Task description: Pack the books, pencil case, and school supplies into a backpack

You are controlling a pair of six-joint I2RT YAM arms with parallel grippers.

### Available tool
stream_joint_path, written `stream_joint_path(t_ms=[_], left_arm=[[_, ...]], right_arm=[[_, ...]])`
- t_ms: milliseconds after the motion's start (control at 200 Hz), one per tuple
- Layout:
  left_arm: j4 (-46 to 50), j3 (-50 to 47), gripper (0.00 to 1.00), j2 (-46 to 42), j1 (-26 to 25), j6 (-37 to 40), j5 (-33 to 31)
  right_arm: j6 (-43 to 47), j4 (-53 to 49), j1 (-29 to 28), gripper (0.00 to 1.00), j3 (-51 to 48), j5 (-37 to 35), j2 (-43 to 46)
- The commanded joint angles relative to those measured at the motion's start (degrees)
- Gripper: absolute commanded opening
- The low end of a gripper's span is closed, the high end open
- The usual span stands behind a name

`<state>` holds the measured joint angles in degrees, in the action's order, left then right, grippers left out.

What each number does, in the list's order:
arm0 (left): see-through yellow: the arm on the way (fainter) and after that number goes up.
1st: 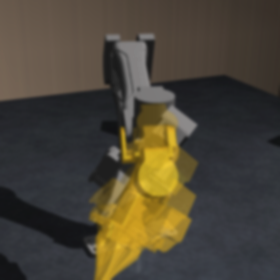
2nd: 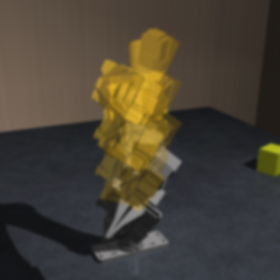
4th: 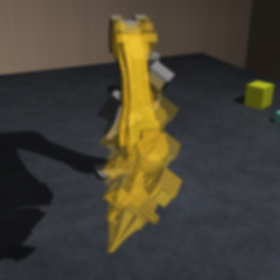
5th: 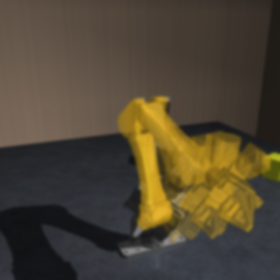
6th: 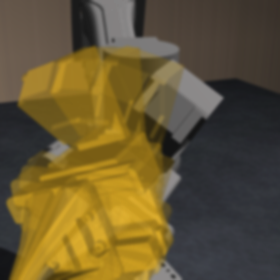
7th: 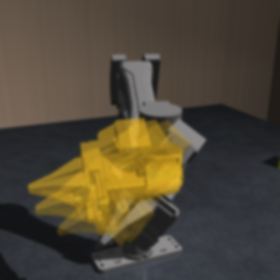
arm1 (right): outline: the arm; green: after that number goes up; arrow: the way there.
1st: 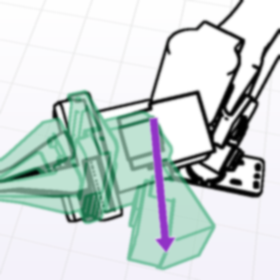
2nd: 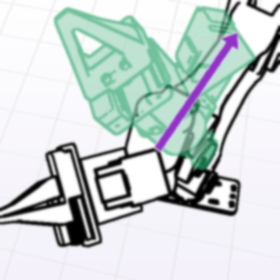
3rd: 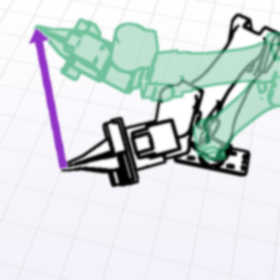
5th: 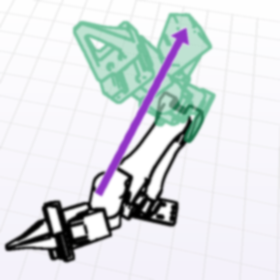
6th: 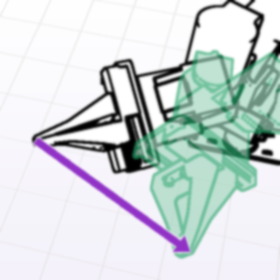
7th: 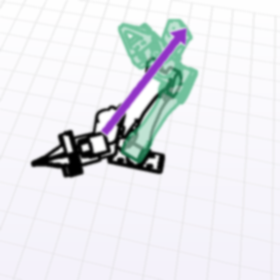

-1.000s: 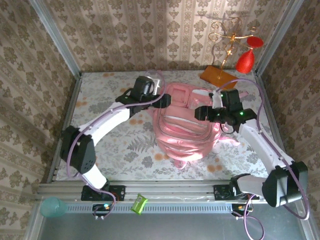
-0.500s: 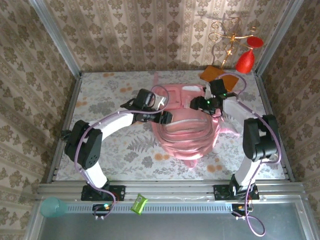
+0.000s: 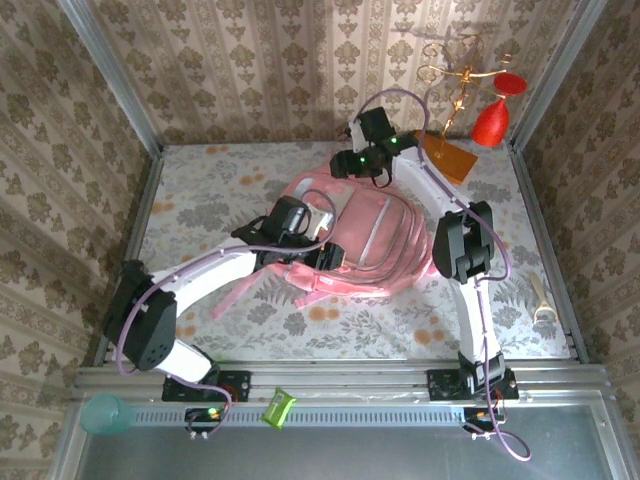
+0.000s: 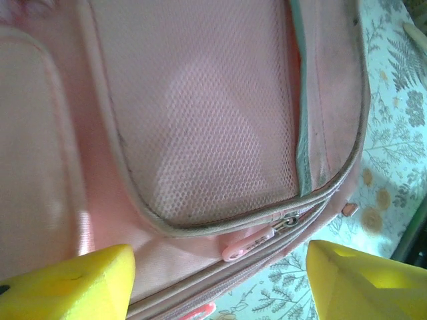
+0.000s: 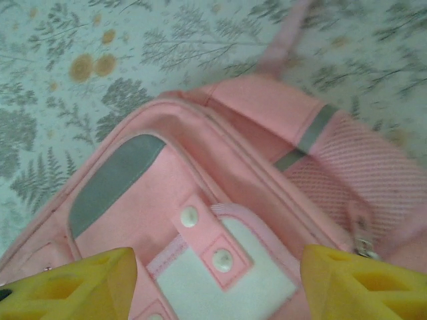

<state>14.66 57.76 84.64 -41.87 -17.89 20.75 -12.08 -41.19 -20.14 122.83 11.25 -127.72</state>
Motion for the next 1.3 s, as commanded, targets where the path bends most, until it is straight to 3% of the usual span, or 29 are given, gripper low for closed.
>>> stream_joint_path(t_ms=[0, 195, 365, 465, 605, 800, 910, 1125, 1295], left_arm=[[0.7, -0.1, 0.68, -3.9, 0.3, 10.0, -7.6], [-9.2, -5.7, 0.66, -5.5, 1.1, 44.2, -5.3], [1.8, 0.7, 0.66, 1.6, 2.7, 74.8, -0.2], [3.8, 3.6, 0.64, 4.8, 2.6, 82.4, 1.2], [3.4, 4.8, 0.60, 7.3, 1.3, 87.8, 3.7], [3.7, 7.4, 0.52, 12.0, -1.5, 92.7, -2.8], [2.7, 7.4, 0.49, 13.2, -1.8, 93.5, -2.0], [-1.0, 5.5, 0.22, 13.7, -2.2, 88.9, -2.2], [-3.0, 5.0, 0.06, 13.7, -2.0, 83.0, 0.6]], right_arm=[[2.7, -5.8, -0.2, 0.67, -5.9, -12.0, 9.4], [-1.8, 7.3, -0.5, 0.67, -36.3, -7.7, 32.0], [-3.4, 5.6, -0.3, 0.66, -49.0, 0.9, 41.7], [-4.2, 5.5, -0.4, 0.65, -54.7, 6.9, 46.1], [-4.9, 5.2, -0.3, 0.65, -58.2, 7.2, 49.9], [-4.7, 4.0, -0.2, 0.64, -58.5, 7.1, 50.2], [-6.0, 3.9, -0.2, 0.63, -60.3, 9.1, 51.3], [-12.2, 6.7, -0.6, 0.60, -67.6, 14.5, 57.5], [-22.4, 19.5, -2.9, 0.57, -76.1, 19.1, 60.9]])
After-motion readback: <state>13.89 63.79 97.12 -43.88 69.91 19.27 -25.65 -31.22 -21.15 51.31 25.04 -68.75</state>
